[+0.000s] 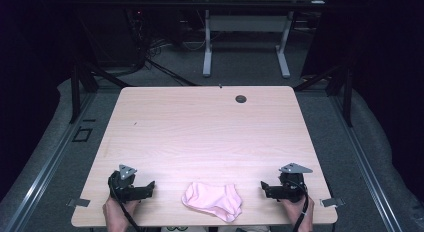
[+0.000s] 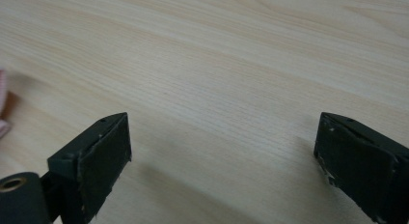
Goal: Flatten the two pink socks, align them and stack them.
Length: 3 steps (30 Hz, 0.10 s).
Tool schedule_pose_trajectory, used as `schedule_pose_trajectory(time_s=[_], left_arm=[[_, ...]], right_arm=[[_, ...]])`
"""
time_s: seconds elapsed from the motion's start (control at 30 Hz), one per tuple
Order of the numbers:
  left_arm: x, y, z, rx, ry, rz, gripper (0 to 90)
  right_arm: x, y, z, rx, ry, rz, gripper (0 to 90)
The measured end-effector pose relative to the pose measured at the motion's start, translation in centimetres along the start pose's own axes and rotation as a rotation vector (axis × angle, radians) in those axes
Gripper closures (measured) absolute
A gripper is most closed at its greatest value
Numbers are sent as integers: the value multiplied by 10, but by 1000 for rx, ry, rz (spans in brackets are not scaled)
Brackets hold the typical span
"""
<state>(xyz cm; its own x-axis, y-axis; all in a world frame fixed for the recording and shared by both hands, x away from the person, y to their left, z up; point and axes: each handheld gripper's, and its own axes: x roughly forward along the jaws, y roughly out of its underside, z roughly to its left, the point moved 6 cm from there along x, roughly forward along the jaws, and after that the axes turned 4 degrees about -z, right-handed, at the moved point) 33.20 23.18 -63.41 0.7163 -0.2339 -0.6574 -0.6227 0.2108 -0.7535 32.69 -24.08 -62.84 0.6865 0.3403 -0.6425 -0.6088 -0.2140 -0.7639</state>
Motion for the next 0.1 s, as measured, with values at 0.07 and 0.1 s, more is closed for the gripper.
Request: schedule_pose_trajectory(time_s=[0.07,0.1], left_arm=[[1,0,0,1,7,-4,0],[2,-1,1,2,10,-5,0]], right_arm=[[1,0,0,-20,14,3,56],[3,0,0,-41,37,2,41]])
